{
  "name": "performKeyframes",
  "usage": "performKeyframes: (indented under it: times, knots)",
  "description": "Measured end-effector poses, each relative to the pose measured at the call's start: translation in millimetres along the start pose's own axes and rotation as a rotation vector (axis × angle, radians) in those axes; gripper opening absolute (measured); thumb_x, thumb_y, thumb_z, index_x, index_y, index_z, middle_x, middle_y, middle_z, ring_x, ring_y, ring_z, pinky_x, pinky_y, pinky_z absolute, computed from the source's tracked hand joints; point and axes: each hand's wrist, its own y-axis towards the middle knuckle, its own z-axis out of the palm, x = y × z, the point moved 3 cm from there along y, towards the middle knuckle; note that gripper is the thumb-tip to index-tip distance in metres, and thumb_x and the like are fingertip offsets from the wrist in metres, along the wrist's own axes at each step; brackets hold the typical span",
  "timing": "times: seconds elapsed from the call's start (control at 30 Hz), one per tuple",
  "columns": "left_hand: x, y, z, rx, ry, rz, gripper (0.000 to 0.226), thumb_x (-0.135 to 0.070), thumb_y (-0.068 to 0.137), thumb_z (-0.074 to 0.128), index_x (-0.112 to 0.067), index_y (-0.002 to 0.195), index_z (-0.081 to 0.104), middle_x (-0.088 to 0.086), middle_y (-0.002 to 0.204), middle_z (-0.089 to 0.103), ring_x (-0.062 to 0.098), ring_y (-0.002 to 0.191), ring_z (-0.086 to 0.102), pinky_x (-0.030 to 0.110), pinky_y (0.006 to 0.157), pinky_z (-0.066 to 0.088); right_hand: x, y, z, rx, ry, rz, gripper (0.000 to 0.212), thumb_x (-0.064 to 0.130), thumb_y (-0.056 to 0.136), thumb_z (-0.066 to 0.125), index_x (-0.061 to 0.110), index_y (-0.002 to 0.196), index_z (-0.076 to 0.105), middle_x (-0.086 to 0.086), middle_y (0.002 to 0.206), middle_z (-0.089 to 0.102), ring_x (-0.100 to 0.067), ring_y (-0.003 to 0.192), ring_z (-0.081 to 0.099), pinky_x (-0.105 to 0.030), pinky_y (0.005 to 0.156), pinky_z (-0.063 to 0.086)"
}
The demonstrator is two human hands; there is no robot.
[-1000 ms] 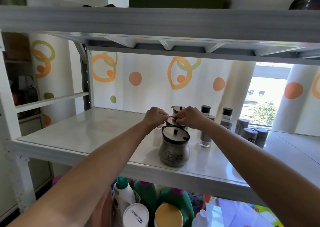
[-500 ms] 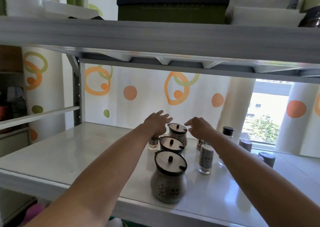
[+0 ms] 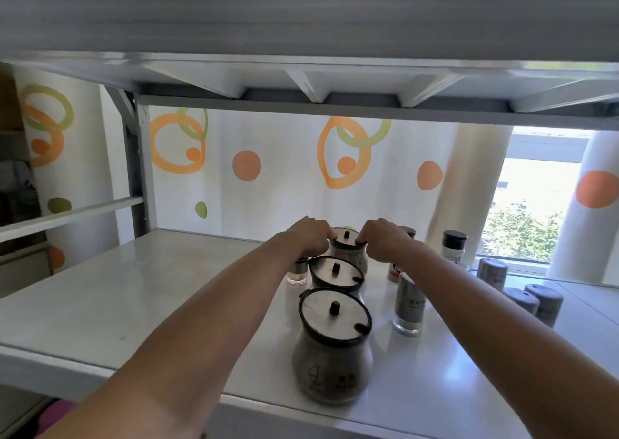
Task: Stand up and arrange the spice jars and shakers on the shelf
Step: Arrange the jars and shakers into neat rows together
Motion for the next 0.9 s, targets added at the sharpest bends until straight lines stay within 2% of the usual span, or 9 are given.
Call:
performKeyframes:
  times: [0.03,0.1,0.17,0.3,0.53,0.73,0.9]
  knots:
    - [0,-1,-1,0.000,-0.013,-0.007,0.060,0.005,0.087,0.032,-0.020,0.140,0.047,0.003,0.149,0.042,0.023,0.140,0.032,0.029,0.117,0.024,0,1,1,0.003,0.007,-0.009,0.042,0.000,0.082,0.042,0.012,0.118,0.060,-0.008,0.118,0.061,-0.027,0.109,0.058,-0.026,0.055,0.039]
    - [0,-3,-4,0.001,-0.036,-0.022,0.058,0.004,0.087,0.032,-0.019,0.138,0.049,0.005,0.147,0.046,0.023,0.138,0.035,0.031,0.114,0.029,-1,2,4,0.014,0.030,-0.026,0.041,0.000,0.080,0.044,0.012,0.115,0.062,-0.008,0.116,0.063,-0.027,0.107,0.059,-0.035,0.077,0.053]
    - [-1,-8,-7,0.002,-0.050,-0.038,0.057,0.003,0.087,0.033,-0.019,0.136,0.051,0.006,0.145,0.047,0.024,0.136,0.036,0.031,0.112,0.033,0,2,4,0.017,0.046,-0.037,0.040,0.001,0.079,0.046,0.011,0.112,0.064,-0.008,0.113,0.065,-0.028,0.104,0.060,-0.041,0.087,0.053]
    - [-2,-20,-11,-0.004,-0.050,-0.053,0.055,0.003,0.087,0.035,-0.018,0.135,0.052,0.007,0.142,0.049,0.024,0.132,0.042,0.029,0.105,0.039,6,-6,2,0.006,0.053,-0.058,0.039,0.001,0.078,0.045,0.011,0.111,0.065,-0.008,0.112,0.065,-0.028,0.103,0.061,-0.041,0.088,0.053]
    - [1,-36,-12,0.018,-0.049,-0.051,0.054,0.001,0.086,0.039,-0.018,0.134,0.054,0.006,0.143,0.049,0.023,0.132,0.041,0.032,0.108,0.038,14,-26,-4,0.017,0.072,-0.063,0.039,0.001,0.081,0.044,0.009,0.114,0.063,-0.010,0.116,0.064,-0.028,0.105,0.060,-0.040,0.088,0.053]
    - [1,-45,-13,0.019,-0.065,-0.036,0.054,0.001,0.086,0.040,-0.018,0.134,0.055,0.006,0.143,0.049,0.024,0.130,0.044,0.031,0.104,0.039,19,-36,-10,0.021,0.077,-0.062,0.039,0.003,0.082,0.044,0.011,0.115,0.063,-0.010,0.118,0.063,-0.028,0.108,0.059,-0.040,0.091,0.052]
    - [10,-45,-12,-0.035,-0.247,-0.016,0.058,0.009,0.082,0.035,-0.015,0.130,0.058,0.006,0.145,0.048,0.022,0.134,0.042,0.030,0.109,0.037,17,-35,-14,0.046,0.119,-0.057,0.037,0.004,0.084,0.042,0.010,0.112,0.066,-0.010,0.118,0.064,-0.027,0.109,0.058,-0.039,0.093,0.050]
